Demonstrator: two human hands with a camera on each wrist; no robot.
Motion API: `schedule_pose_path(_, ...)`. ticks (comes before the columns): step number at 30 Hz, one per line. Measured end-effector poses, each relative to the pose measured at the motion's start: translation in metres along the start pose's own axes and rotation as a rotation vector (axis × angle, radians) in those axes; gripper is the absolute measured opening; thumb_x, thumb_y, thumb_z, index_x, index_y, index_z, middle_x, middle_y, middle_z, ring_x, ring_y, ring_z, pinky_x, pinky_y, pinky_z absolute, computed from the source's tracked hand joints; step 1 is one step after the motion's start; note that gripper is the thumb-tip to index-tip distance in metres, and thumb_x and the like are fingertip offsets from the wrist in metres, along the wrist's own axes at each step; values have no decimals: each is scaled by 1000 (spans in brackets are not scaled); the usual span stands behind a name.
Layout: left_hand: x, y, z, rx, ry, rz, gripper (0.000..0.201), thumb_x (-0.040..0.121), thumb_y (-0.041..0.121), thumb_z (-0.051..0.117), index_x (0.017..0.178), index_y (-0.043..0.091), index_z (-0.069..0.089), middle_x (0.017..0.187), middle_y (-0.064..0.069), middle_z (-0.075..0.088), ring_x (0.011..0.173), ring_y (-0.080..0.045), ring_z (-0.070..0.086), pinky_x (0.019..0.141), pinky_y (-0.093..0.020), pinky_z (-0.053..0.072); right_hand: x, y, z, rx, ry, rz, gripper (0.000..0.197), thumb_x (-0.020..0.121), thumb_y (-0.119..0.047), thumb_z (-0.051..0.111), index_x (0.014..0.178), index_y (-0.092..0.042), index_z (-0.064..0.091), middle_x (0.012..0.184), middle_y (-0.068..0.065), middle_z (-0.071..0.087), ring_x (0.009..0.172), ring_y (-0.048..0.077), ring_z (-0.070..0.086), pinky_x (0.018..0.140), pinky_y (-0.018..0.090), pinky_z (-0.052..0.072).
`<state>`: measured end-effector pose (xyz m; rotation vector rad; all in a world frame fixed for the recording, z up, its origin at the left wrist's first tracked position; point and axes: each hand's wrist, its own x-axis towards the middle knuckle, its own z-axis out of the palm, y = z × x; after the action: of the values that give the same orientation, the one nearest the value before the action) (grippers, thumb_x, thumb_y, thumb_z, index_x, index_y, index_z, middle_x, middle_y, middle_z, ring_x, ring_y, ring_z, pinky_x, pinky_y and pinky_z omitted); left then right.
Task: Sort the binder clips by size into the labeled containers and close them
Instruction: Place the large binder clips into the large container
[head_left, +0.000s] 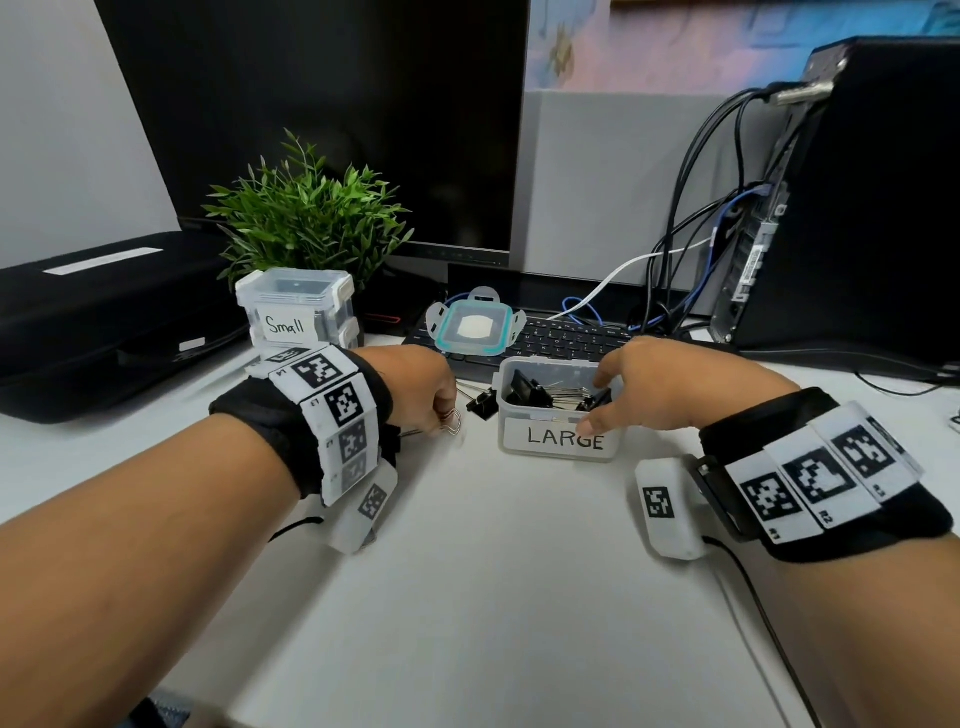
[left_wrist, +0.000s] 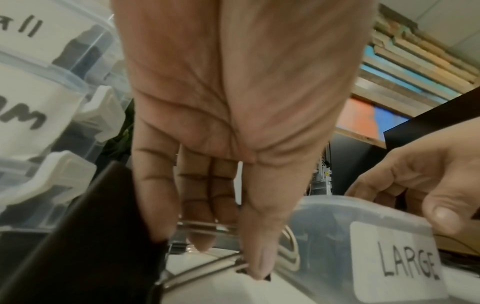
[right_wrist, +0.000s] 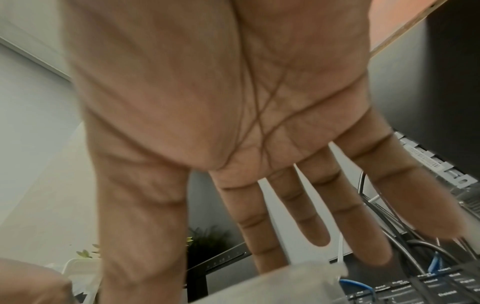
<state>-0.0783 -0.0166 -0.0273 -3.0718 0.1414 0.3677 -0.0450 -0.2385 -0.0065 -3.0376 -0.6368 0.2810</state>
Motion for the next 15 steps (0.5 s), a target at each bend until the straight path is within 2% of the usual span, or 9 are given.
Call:
schedule_pose_path(4,-9,8,-15,-83,98,56,13,87,23,64,99,22,70,92,10,67,88,-9,59,78,-20,45,0,0,-2,15,53,-26,63,78,-55,67,131,-23,53,129,1,49,112,21,51,84,28,40)
schedule_pose_path(7,-15,15,-34,-205,234,118,8,87,17,63,88,22,68,77,8,68,65,3,58,65,-10,44,2,-2,-3,75,124,-80,56,78,-48,70,127,-24,56,129,0,48,112,21,52,90,30,43)
schedule_pose_path(9,-17,23,-43,-349,307,148,10,88,18,64,79,24,64,70,7,69,58,5,61,61,-5,45,2,-4,-2,135,158,-119,46,81,-42,70,123,-27,60,125,-2,51,110,20,53,93,33,45)
schedule_pose_path(11,-18,31,-47,-498,336,168,15,88,17,64,75,23,61,69,3,69,65,-5,68,65,-16,54,4,-4,-2,204,188,-152,34,86,-33,66,119,-27,63,113,-6,55,104,17,56,86,27,46)
schedule_pose_path(13,-18,38,-49,-587,366,168,16,89,15,62,74,20,60,67,4,67,64,-7,67,66,-20,57,5,-2,-3,320,226,-165,22,91,-26,60,112,-26,66,99,-6,61,92,14,59,71,21,43)
schedule_pose_path(15,-11,42,-47,-668,432,129,18,90,14,62,72,20,58,66,3,66,64,-8,67,68,-24,57,8,0,-5,447,289,-153,21,97,-19,51,110,-21,67,101,-2,65,93,16,60,67,20,42)
